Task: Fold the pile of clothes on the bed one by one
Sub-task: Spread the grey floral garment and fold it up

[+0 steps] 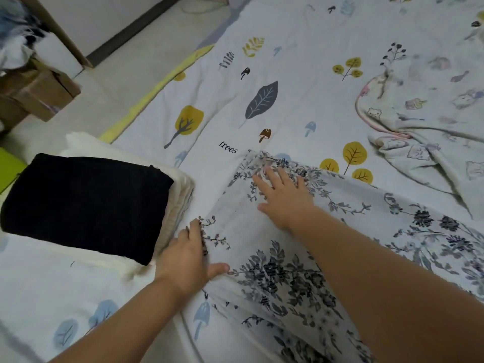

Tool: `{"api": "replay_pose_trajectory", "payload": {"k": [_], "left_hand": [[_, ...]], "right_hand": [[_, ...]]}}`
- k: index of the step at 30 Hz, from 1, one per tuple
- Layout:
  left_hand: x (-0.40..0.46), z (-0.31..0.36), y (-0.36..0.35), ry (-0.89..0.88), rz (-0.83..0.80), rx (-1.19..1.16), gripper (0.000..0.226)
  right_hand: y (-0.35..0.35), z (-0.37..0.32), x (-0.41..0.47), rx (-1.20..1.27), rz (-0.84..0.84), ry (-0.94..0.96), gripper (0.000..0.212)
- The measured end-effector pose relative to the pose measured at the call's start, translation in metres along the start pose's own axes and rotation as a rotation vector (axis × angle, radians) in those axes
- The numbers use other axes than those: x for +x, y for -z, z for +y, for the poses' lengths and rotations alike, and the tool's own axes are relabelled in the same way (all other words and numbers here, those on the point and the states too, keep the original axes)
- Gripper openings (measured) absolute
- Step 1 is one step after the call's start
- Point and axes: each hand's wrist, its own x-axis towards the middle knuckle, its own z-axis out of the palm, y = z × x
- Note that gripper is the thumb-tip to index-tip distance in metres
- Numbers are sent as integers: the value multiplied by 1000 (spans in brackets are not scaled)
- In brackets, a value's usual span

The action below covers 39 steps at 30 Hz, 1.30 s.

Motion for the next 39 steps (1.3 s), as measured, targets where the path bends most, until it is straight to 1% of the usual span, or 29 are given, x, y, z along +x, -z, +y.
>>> {"api": "replay_pose_trajectory", "payload": {"k": [1,3,4,5,6,7,8,9,10,11,12,13,14,15,16,18,19,20,24,26,29,32,35,39], "left_hand": [[2,1,2,30,-9,-29,96],[3,1,14,66,21,-146,54],[2,0,21,62,41,-226,38],[-1,-1,28,32,51,-303,28],[-7,-1,36,-28,55,-369,22],[-14,0,44,-114,60,-415,19],[-23,4,51,-209,56,-439,17],[-34,9,58,-297,47,-439,14],[-44,15,62,-376,44,-415,15],[-53,21,65,-448,55,-377,23],[-61,28,65,-505,78,-346,32],[-69,35,65,-542,102,-326,37],[-76,42,65,-573,125,-321,39],[-82,48,65,-601,148,-328,40],[-88,54,64,-625,170,-348,42],[-98,65,62,-659,194,-389,45],[-102,72,62,-674,205,-405,46],[-107,79,62,-690,215,-415,46],[-129,112,57,-772,216,-442,44],[-142,131,52,-819,189,-465,46],[-165,161,41,-875,159,-508,50],[-187,196,25,-929,98,-528,52],[-207,232,4,-1000,42,-534,50],[-230,275,-21,-1028,-56,-442,48]], "right_hand": [[4,-5,-2,63,23,-15,61],[11,-18,-9,192,155,-15,46],[14,-22,-14,297,223,-16,38],[15,-26,-19,447,261,-52,30],[18,-30,-26,633,255,-98,23],[19,-32,-28,808,197,-147,21],[22,-33,-31,978,130,-186,26],[25,-35,-30,1152,50,-230,36],[32,-36,-34,1313,-13,-271,52],[40,-36,-37,1396,-50,-323,71],[48,-36,-41,1434,-49,-343,85],[54,-33,-45,1417,-28,-341,96],[58,-28,-49,1376,15,-342,94],[59,-20,-50,1307,64,-351,85],[62,-11,-54,1252,123,-342,69],[67,6,-67,1239,180,-352,34],[69,13,-74,1255,194,-365,24],[72,20,-85,1280,196,-369,21],[74,53,-127,1436,195,-386,24],[72,69,-150,1450,206,-405,33],[69,97,-187,1490,231,-408,35],[62,126,-229,1534,263,-412,41],[47,155,-269,1565,309,-433,47],[15,190,-315,1594,377,-513,50]]}}
